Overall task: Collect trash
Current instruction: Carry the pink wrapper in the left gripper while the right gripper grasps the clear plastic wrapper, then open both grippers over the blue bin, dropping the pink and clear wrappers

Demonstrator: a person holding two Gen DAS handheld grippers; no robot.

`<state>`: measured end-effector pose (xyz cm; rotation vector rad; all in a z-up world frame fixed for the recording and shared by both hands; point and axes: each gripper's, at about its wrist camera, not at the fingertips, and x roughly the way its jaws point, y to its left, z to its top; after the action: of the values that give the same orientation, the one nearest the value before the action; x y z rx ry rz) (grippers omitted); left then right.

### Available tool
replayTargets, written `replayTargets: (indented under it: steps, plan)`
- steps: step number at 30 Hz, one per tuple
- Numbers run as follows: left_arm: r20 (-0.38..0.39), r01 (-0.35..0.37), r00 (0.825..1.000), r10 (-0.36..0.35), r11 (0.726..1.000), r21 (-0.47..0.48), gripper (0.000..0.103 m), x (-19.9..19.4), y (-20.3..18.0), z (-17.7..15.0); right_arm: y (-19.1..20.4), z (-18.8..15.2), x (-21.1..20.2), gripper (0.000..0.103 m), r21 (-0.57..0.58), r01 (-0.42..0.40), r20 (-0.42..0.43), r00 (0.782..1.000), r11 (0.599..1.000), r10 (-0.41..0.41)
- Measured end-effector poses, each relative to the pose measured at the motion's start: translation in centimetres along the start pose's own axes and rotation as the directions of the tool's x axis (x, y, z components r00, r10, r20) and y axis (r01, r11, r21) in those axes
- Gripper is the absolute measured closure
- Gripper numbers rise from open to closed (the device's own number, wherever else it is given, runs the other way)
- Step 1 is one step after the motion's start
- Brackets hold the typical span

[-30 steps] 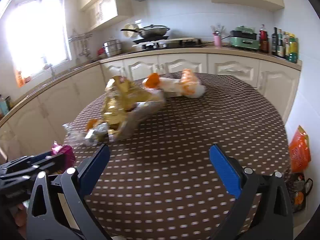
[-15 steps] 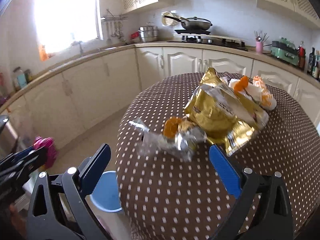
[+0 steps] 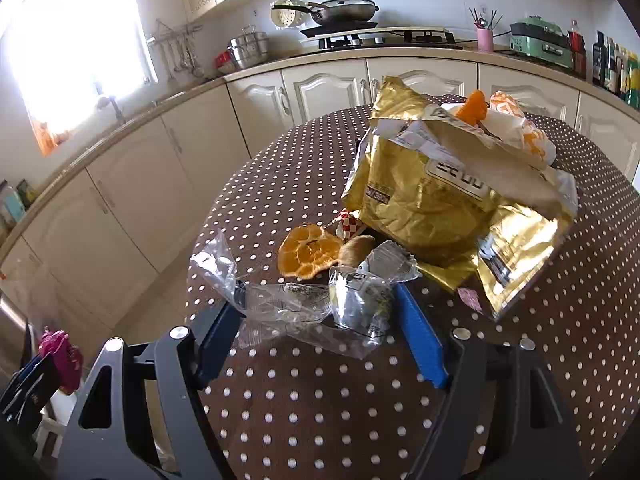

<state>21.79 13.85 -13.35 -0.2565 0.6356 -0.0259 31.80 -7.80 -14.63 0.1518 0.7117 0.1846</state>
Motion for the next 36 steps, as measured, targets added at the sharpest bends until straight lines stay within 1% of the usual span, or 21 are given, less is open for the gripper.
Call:
replayTargets:
  steps: [4, 8, 11, 14, 17, 19, 21, 23, 26, 29, 31, 32, 35, 36]
  plan:
    - [0.007, 0.007, 1.000, -0.007, 1.000, 0.002, 0.057, -0.3, -0.2, -0.1, -0.2, -0.6, -2.0, 0.032, 0.013, -0.071, 0.006, 0.997, 0.997, 0.071]
    - [0.005, 0.001, 1.000, -0.001, 1.000, -0.014, 0.057, -0.4, 0.2, -0.2, 1.2, -0.8, -3.9, 0.032, -0.026, -0.118, 0.023, 0.993, 0.993, 0.118]
    - [0.002, -0.011, 1.000, 0.011, 0.999, -0.031, 0.057, -0.5, 1.1, -0.3, 3.9, -1.3, -4.9, 0.032, -0.101, -0.181, 0.022, 0.983, 0.978, 0.184]
    - [-0.011, -0.048, 0.999, 0.048, 0.998, -0.048, 0.057, -0.6, 2.8, -0.8, 7.0, -2.2, -4.5, 0.032, -0.182, -0.234, -0.004, 0.971, 0.955, 0.238]
    - [-0.042, -0.119, 0.992, 0.115, 0.989, -0.085, 0.057, -0.4, 5.9, -1.4, 10.4, -3.1, -2.7, 0.032, -0.264, -0.288, -0.058, 0.957, 0.921, 0.283]
    - [-0.074, -0.207, 0.977, 0.200, 0.973, -0.101, 0.057, 0.2, 8.4, -2.1, 12.1, -3.5, -0.9, 0.032, -0.307, -0.306, -0.094, 0.952, 0.901, 0.291]
    - [-0.108, -0.253, 0.965, 0.240, 0.960, -0.120, 0.057, 1.0, 10.6, -2.7, 13.9, -4.3, 1.5, 0.031, -0.335, -0.337, -0.148, 0.941, 0.880, 0.305]
    - [-0.155, -0.280, 0.954, 0.257, 0.948, -0.151, 0.057, 2.3, 13.1, -3.5, 15.1, -4.9, 4.3, 0.031, -0.345, -0.363, -0.208, 0.929, 0.866, 0.307]
    - [-0.203, -0.303, 0.942, 0.267, 0.936, -0.177, 0.057, 4.1, 15.7, -4.3, 16.8, -6.6, 8.0, 0.031, -0.344, -0.394, -0.291, 0.908, 0.852, 0.303]
    - [-0.242, -0.304, 0.936, 0.254, 0.931, -0.201, 0.057, 5.8, 17.6, -5.0, 18.1, -7.7, 12.3, 0.030, -0.299, -0.432, -0.386, 0.870, 0.851, 0.307]
    - [-0.272, -0.310, 0.930, 0.249, 0.927, -0.212, 0.057, 7.1, 18.9, -5.7, 18.8, -8.4, 14.6, 0.028, -0.273, -0.457, -0.424, 0.847, 0.847, 0.320]
    - [-0.283, -0.313, 0.927, 0.248, 0.925, -0.216, 0.057, 7.7, 19.4, -5.8, 19.1, -8.7, 15.5, 0.027, -0.266, -0.458, -0.442, 0.840, 0.848, 0.315]
    - [-0.318, -0.313, 0.919, 0.233, 0.922, -0.229, 0.057, 9.8, 20.7, -6.3, 19.9, -8.9, 17.7, 0.025, -0.278, -0.444, -0.456, 0.841, 0.852, 0.290]
    - [-0.324, -0.314, 0.917, 0.233, 0.922, -0.227, 0.057, 10.3, 21.0, -6.4, 20.3, -9.1, 18.1, 0.021, -0.282, -0.438, -0.457, 0.844, 0.854, 0.282]
